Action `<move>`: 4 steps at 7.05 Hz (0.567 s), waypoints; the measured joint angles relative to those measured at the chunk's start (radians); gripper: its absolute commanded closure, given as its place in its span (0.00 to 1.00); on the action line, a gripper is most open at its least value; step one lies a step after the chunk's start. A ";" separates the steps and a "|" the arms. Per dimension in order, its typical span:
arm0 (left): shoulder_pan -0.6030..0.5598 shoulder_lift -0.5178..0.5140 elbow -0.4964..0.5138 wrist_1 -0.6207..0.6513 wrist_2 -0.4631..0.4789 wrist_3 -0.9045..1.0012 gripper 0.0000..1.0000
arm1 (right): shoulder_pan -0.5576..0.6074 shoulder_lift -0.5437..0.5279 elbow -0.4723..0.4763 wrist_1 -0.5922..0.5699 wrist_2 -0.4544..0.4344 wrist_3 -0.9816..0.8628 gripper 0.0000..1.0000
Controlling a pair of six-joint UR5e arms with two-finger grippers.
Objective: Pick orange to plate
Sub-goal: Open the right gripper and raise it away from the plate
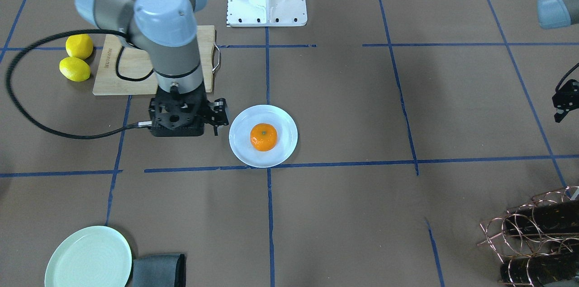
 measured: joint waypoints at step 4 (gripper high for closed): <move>-0.118 0.070 0.024 0.178 -0.228 0.218 0.00 | 0.319 -0.266 0.072 -0.007 0.228 -0.459 0.00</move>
